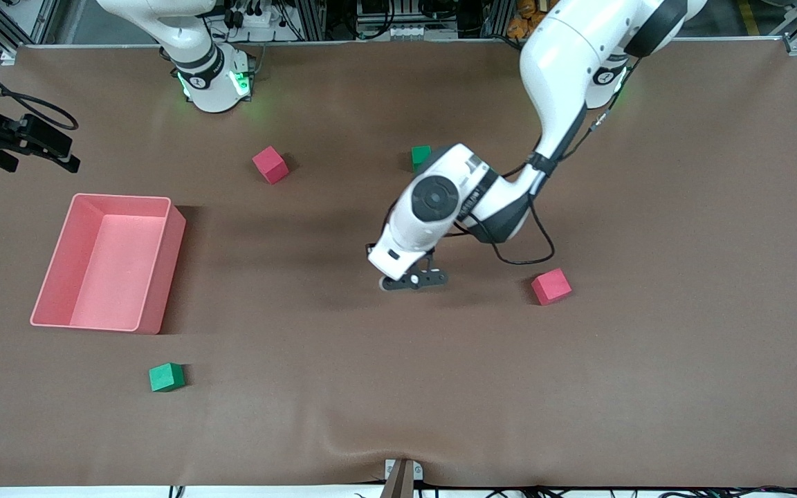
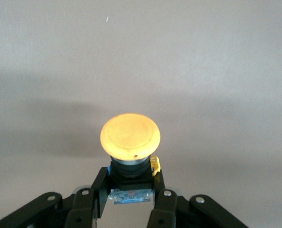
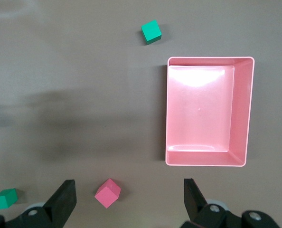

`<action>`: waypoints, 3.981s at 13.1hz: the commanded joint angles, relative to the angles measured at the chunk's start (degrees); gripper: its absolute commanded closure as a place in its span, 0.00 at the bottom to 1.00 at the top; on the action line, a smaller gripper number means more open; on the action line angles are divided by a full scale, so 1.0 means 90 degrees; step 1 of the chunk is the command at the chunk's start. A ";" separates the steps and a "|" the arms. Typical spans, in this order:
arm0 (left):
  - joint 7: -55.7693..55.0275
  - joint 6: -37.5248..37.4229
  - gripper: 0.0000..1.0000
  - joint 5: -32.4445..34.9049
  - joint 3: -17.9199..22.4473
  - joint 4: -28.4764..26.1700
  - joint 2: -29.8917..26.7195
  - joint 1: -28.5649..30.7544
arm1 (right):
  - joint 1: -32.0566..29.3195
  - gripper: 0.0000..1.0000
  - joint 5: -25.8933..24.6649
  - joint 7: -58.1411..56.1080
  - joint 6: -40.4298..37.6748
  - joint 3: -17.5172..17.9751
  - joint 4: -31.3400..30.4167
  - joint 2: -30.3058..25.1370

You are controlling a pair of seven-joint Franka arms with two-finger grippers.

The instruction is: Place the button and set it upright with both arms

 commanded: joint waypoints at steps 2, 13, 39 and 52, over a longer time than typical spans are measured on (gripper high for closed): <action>-0.2342 0.0566 1.00 0.2639 0.0066 -0.0200 0.0063 -0.0538 | -0.0134 0.00 -0.0071 -0.0119 -0.0148 0.0084 0.0209 0.0083; -0.7434 0.1027 1.00 0.8277 0.0096 -0.0327 0.1177 -0.1319 | -0.0133 0.00 -0.0384 -0.0363 -0.0197 0.0084 0.0209 0.0044; -0.1328 -0.2174 0.00 0.0100 -0.0324 -0.0493 -0.3225 0.0903 | -0.0202 0.00 -0.0267 -0.0354 -0.0227 0.0083 0.0200 0.0054; 0.4170 -0.4284 0.00 -0.0069 0.0376 -0.1535 -0.5148 0.3475 | -0.0221 0.00 -0.0257 -0.0373 -0.0139 0.0084 0.0200 0.0093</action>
